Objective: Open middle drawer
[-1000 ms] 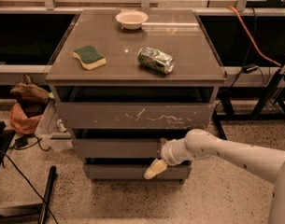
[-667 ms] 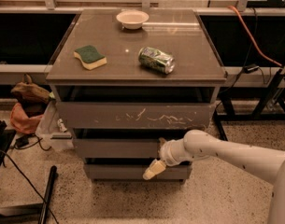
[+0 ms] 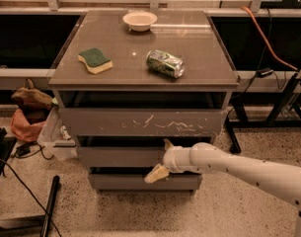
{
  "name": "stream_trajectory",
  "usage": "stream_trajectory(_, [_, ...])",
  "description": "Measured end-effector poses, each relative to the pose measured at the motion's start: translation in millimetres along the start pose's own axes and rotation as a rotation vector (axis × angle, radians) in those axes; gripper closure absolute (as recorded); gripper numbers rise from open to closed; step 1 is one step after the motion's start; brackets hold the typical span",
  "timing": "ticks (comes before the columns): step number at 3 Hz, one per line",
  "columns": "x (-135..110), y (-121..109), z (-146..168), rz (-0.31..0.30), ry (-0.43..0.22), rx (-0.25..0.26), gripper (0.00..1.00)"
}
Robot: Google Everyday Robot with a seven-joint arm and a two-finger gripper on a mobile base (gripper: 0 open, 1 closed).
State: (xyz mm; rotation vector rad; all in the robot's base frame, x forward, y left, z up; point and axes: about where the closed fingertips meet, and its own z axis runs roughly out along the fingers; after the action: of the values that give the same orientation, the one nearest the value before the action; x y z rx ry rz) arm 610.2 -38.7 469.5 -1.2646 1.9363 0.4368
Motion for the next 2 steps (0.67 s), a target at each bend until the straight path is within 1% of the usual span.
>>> stream_trajectory(1, [-6, -6, 5, -0.012, -0.025, 0.037, 0.00])
stream_trajectory(2, [3, -8, 25, 0.001, -0.003, 0.010, 0.00])
